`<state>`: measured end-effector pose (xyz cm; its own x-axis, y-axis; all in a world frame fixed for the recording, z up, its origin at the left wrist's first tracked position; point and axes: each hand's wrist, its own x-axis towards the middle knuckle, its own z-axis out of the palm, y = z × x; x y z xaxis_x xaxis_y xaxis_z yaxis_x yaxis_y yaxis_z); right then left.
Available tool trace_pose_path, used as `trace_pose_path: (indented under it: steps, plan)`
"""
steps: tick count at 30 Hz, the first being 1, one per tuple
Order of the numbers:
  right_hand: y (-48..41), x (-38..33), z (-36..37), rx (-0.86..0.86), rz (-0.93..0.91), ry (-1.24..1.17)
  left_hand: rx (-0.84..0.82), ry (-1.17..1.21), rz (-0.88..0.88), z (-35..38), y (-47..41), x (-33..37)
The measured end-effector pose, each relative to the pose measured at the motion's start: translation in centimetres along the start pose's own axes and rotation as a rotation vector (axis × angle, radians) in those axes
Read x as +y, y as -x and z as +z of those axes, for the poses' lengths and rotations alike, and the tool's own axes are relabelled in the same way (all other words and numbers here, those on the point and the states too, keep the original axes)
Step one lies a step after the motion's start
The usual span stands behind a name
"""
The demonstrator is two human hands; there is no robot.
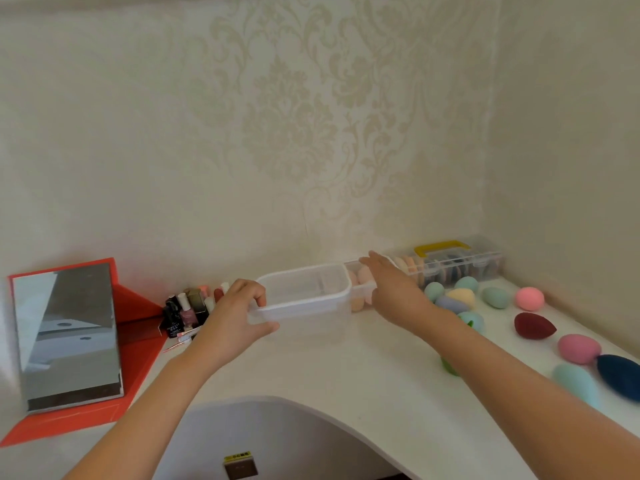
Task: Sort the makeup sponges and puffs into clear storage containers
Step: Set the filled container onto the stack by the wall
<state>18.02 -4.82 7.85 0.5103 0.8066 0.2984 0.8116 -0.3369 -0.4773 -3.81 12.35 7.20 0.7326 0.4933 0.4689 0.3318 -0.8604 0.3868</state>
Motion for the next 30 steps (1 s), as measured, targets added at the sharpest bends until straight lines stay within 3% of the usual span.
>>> trace_pose_path:
  steps: [3,6,9,16,19,22,24,30]
  plan:
    - [3.8,-1.4,-1.6,0.043,-0.154,-0.011,-0.079,0.052,0.050,0.7,1.9,1.8]
    - [7.6,-2.1,-2.0,-0.132,-0.245,0.053,-0.154,0.076,0.104,2.0,3.7,3.5]
    - [9.8,-1.7,-1.3,-0.257,-0.276,0.264,-0.203,0.070,0.133,3.5,5.2,4.9]
    - [12.1,-1.6,0.1,-0.251,-0.324,0.669,-0.169,0.101,0.160,5.9,8.3,7.0]
    - [12.5,-1.9,0.7,-0.284,-0.334,0.758,-0.116,0.187,0.051,6.7,8.5,7.0]
    - [12.3,-2.3,0.3,-0.314,-0.374,0.807,-0.280,0.392,-0.199,7.0,8.0,6.3]
    - [12.3,-2.5,0.2,-0.336,-0.387,0.832,-0.401,0.512,-0.155,7.6,8.0,5.9]
    - [12.8,-4.5,-0.1,-0.441,-0.431,0.915,-0.446,0.589,-0.165,8.5,7.4,7.1]
